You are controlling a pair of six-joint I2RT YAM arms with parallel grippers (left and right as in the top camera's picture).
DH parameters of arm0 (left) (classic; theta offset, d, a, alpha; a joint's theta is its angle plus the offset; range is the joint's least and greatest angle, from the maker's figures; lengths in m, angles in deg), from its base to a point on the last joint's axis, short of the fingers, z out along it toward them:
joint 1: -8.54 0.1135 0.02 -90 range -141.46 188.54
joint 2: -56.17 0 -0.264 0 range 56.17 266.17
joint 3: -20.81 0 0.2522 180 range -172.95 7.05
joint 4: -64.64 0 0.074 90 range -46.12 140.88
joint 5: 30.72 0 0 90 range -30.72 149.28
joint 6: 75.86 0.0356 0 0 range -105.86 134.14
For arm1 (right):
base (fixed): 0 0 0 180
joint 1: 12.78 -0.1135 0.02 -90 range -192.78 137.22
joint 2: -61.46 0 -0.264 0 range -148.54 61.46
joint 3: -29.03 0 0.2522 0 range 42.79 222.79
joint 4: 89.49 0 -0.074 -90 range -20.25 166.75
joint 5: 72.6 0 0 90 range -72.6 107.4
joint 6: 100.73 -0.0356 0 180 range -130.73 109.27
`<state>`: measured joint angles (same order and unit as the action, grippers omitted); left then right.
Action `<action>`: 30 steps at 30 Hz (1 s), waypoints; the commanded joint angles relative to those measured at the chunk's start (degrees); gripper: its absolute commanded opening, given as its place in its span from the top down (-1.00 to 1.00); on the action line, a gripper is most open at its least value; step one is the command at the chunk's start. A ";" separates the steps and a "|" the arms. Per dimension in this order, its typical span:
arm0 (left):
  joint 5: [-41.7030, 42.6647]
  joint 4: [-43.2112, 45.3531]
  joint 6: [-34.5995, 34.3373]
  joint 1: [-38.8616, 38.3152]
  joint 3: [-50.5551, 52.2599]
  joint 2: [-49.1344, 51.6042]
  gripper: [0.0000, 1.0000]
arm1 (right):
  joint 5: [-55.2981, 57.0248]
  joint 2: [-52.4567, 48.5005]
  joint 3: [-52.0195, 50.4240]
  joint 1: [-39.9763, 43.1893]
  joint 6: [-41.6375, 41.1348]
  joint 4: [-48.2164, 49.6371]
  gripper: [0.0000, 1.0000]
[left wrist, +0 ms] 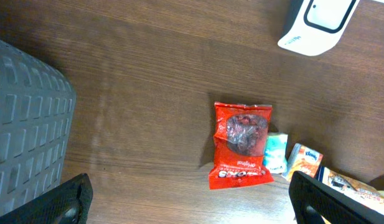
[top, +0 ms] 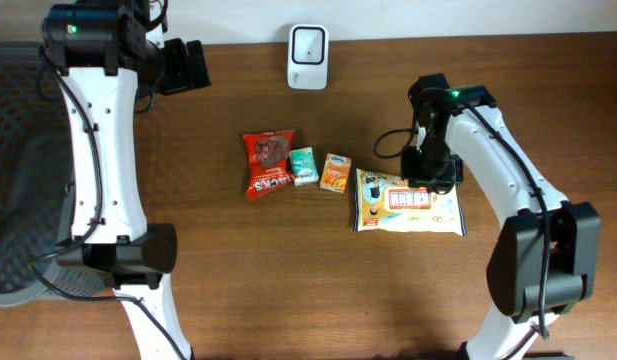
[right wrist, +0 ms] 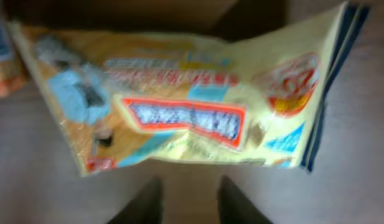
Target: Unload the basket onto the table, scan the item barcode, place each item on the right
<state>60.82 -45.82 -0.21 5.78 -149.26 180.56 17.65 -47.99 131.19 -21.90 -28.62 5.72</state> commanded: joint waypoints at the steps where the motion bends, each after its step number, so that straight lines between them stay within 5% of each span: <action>1: 0.22 -0.02 0.50 0.22 -0.15 0.09 -0.98 | 4.46 -0.35 -7.50 1.44 -1.05 7.58 0.61; 5: 0.22 -0.02 0.50 0.20 -0.15 0.09 -0.98 | 18.12 -0.85 -17.27 3.78 -1.01 21.42 0.59; 8: 0.22 0.00 0.50 0.22 -0.15 0.09 -0.98 | 21.94 -0.61 -5.75 3.98 -1.01 7.39 0.52; 10: 0.22 -0.02 0.50 0.20 -0.15 0.09 -0.98 | 11.50 -0.61 4.02 3.96 -0.98 -3.58 0.05; 11: 0.22 -0.02 0.50 0.22 -0.15 0.09 -0.98 | 4.31 -0.61 4.55 3.93 -0.98 -4.04 -0.40; 13: 0.22 -0.02 0.50 0.20 -0.15 0.09 -0.98 | -8.74 -0.74 1.51 2.69 -0.92 -1.51 -0.58; 14: 0.22 0.00 0.50 0.20 -0.15 0.09 -0.98 | -9.05 -0.74 -0.39 1.29 -0.15 0.46 -0.61; 16: 0.22 0.00 0.50 0.22 -0.15 0.09 -0.98 | -4.70 -0.76 -4.04 -3.58 0.85 4.72 -0.97; 20: 0.22 -0.02 0.50 0.22 -0.15 0.09 -0.98 | 17.33 -0.98 -5.09 -14.21 -11.89 7.39 -0.97; 25: 0.22 -0.02 0.50 0.22 -0.15 0.09 -0.98 | 20.46 -1.73 -16.85 -16.74 -14.56 20.09 -0.98; 27: 0.22 -0.02 0.50 0.20 -0.15 0.09 -0.98 | 26.16 -1.73 -17.77 -16.63 -14.58 20.79 -0.85; 28: 0.22 -0.02 0.50 0.20 -0.15 0.09 -0.98 | 26.56 -1.73 -17.77 -16.63 -14.58 21.22 -0.57; 29: 0.22 -0.02 0.50 0.22 -0.15 0.09 -0.98 | 26.53 -1.73 -17.77 -16.63 -14.58 21.49 -0.17; 30: 0.22 -0.02 0.50 0.22 -0.15 0.09 -0.98 | 25.79 -1.70 -16.90 -16.63 -14.58 21.42 0.72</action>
<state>60.82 -45.80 -0.23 5.78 -149.26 180.56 41.69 -49.74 113.97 -38.34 -42.24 27.12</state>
